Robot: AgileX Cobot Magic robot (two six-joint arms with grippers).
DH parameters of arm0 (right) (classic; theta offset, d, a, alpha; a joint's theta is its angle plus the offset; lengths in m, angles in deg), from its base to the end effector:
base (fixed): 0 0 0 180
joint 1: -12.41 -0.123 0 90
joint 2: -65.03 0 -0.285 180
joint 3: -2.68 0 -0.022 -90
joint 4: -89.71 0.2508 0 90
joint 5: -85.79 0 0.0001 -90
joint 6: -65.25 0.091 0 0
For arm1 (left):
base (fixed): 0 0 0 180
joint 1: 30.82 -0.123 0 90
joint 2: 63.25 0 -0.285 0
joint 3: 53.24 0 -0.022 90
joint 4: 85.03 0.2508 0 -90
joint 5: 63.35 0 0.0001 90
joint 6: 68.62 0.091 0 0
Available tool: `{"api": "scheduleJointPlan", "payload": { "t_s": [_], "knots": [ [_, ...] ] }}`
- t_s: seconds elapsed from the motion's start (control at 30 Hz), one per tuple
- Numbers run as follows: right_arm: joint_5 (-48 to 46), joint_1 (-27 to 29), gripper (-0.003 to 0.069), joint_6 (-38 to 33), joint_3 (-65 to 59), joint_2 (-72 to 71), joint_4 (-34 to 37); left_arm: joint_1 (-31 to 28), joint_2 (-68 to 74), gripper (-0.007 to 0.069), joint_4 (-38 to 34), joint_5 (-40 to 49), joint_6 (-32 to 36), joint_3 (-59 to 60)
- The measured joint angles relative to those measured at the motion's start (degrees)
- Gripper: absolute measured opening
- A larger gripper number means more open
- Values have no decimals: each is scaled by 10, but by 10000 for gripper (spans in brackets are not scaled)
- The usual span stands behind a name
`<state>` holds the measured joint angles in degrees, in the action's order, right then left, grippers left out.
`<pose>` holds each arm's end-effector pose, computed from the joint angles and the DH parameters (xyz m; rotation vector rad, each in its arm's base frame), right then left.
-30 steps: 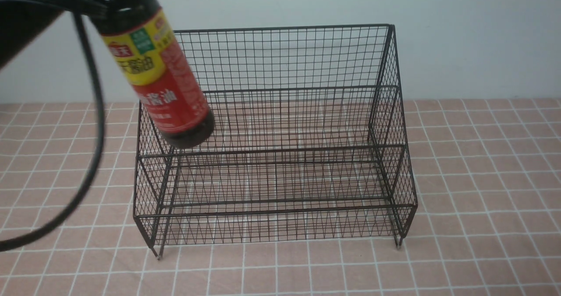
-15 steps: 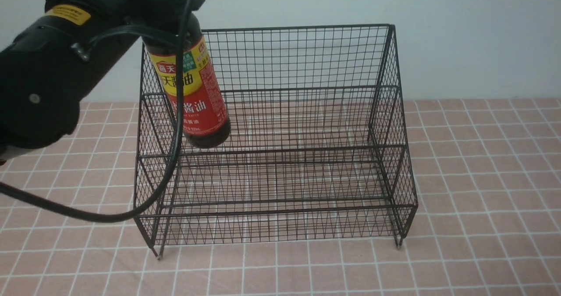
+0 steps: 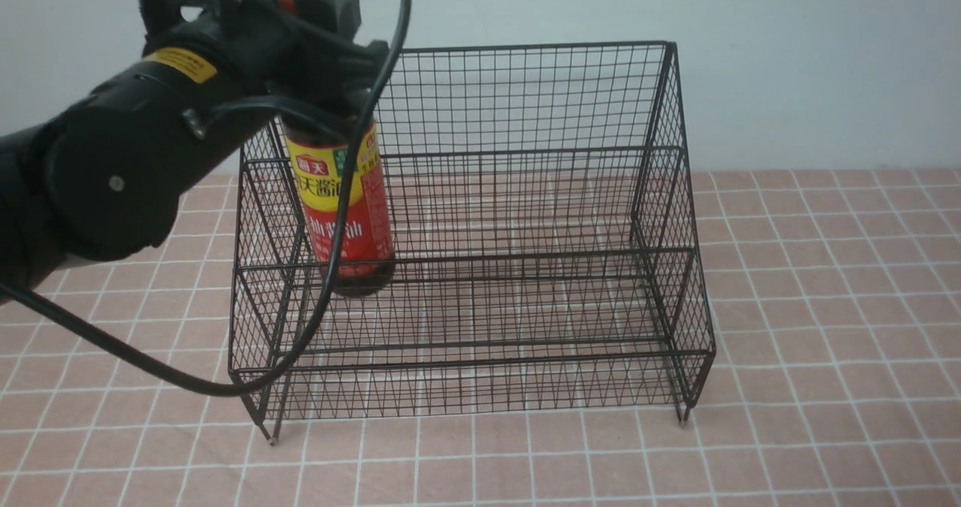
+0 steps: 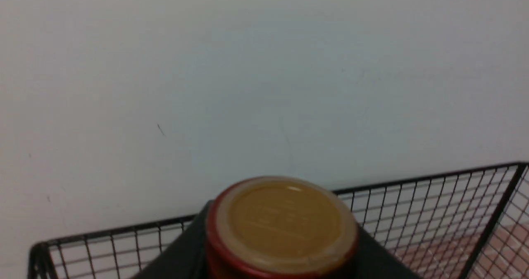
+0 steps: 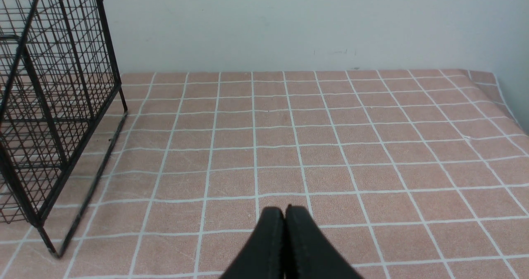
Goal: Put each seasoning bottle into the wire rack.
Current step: Use the left arm to put the condiment bottle back on the shelf
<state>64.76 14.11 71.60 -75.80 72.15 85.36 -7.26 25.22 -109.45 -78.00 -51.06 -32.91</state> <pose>0.0526 -0.0040 0.1735 0.0836 1.8581 -0.0182 0.3035 -0.1220 0.3393 0.1741 1.6646 -0.3053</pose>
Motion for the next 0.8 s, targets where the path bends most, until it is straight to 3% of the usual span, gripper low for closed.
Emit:
{"api": "scheduleJointPlan", "payload": {
  "t_s": [0.6, 0.8],
  "knots": [
    [0, 0, -14, 0, 0, 0, 0, 0, 40, 259, 0, 73, -1, 0],
    [0, 0, -14, 0, 0, 0, 0, 0, 38, 342, 2, 55, -1, -7]
  ]
}}
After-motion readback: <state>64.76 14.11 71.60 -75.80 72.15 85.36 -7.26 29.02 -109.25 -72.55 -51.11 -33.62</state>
